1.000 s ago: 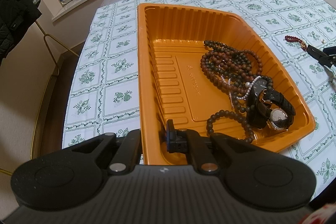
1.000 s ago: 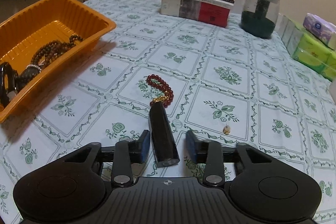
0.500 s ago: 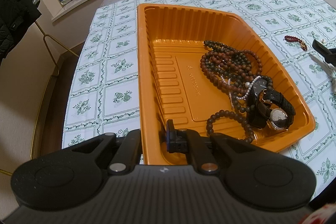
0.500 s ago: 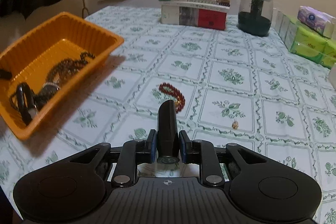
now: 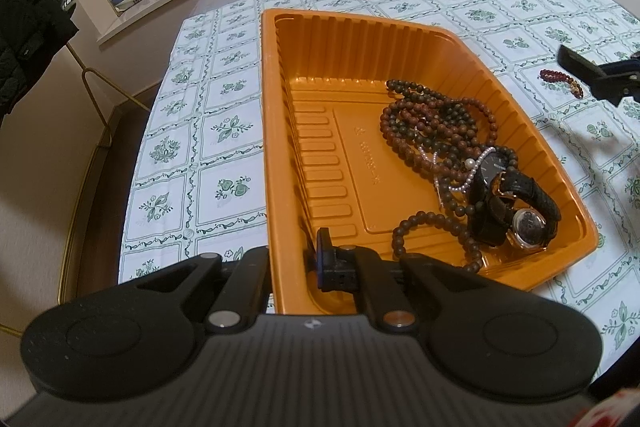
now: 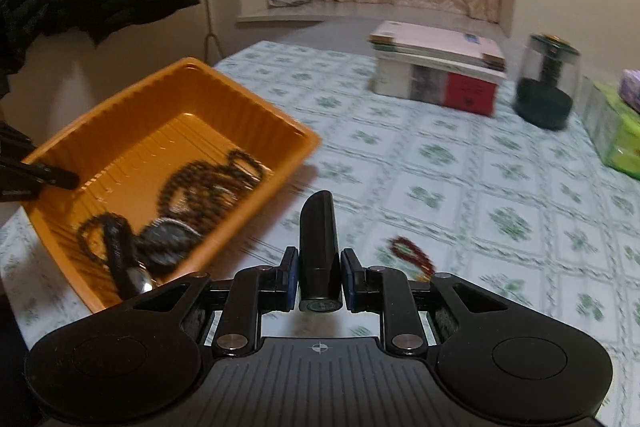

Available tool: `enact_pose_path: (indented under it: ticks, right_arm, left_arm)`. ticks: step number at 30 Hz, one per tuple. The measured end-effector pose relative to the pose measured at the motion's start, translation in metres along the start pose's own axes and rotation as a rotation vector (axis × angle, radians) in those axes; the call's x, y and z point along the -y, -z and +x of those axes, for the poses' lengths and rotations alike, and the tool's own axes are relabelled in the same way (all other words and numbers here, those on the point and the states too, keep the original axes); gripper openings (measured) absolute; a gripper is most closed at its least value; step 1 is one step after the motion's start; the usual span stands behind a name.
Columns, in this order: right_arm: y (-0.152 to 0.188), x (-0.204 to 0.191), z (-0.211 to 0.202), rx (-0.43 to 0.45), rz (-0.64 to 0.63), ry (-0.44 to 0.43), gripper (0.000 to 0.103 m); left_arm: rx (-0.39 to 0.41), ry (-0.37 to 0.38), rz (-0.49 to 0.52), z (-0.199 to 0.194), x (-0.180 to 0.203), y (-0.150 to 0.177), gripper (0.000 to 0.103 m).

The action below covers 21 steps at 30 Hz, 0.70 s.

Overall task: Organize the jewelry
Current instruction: 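Lift the black cylindrical case with the right gripper toward the orange tray, then lower the black case into the orange tray and open the right gripper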

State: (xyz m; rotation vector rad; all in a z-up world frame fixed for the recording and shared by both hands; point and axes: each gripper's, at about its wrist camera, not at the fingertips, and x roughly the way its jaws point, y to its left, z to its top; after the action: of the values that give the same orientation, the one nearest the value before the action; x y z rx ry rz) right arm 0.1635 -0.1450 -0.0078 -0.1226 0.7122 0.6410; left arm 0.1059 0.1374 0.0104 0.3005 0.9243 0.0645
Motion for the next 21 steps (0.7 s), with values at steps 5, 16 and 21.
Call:
enact_pose_path:
  ticks: [5,16,21]
  right_arm:
    - [-0.012,-0.023,0.007,0.007,-0.022,-0.054,0.022]
    - [-0.023,-0.060,0.015,-0.012,-0.071,-0.135,0.022]
    - [-0.020,-0.076,0.018,-0.055,-0.102,-0.163,0.022]
  left_arm:
    - [0.000,0.000,-0.001,0.000,0.000,0.000,0.005]
    - [0.007,0.002,0.000,0.000,0.000,-0.001,0.004]
    - [0.008,0.002,-0.001,0.000,0.001,-0.001,0.004]
